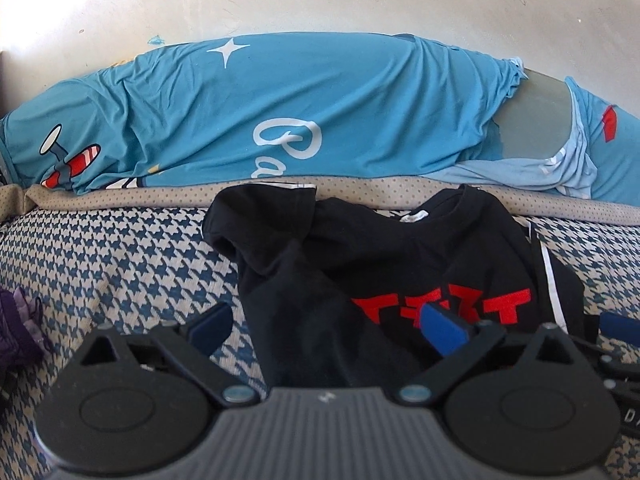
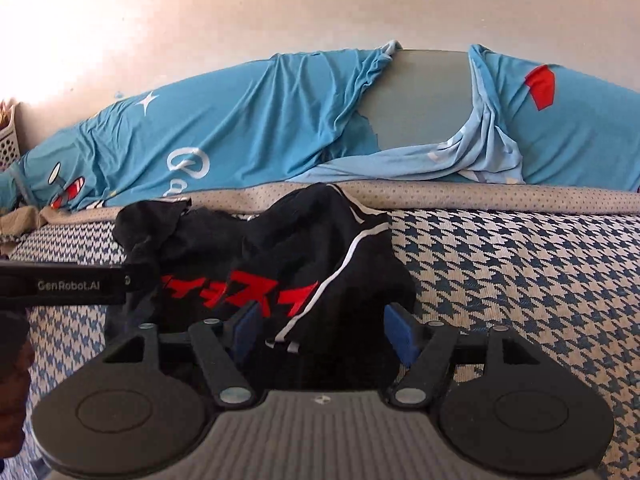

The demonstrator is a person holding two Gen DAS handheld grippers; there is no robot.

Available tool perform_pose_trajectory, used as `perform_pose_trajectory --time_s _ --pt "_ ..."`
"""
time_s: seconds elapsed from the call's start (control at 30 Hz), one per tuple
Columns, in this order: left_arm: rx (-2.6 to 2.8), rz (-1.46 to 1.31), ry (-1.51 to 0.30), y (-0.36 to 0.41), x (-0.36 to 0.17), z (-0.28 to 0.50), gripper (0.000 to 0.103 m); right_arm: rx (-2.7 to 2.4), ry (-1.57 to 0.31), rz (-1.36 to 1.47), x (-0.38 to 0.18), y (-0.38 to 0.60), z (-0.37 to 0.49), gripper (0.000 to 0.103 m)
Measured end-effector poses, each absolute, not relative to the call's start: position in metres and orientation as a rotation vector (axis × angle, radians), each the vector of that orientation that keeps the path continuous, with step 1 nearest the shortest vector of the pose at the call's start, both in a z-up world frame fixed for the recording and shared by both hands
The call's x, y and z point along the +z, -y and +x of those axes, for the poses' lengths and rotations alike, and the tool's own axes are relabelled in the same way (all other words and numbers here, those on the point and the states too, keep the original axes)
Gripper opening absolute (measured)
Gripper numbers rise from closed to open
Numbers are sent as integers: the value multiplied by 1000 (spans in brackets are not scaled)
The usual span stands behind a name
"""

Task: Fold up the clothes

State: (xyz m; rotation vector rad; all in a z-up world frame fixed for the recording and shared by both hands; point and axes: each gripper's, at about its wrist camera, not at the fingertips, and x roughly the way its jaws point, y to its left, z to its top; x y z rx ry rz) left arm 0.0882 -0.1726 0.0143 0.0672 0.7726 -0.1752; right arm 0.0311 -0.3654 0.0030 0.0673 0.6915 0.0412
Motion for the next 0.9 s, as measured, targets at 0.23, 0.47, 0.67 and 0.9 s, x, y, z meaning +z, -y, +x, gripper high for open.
perform_pose_trajectory --time_s 0.23,0.47,0.67,0.9 --pt "-195 90 -779 182 11 83 102 46 -733 45 -6 365 26 67" --pt "-212 118 -819 190 -1 83 103 9 -726 71 -10 369 33 63" --pt "-213 127 -851 191 -8 84 103 -32 -707 127 -8 379 40 16" --pt "-194 125 -877 187 -12 88 103 -166 -606 183 8 405 41 3"
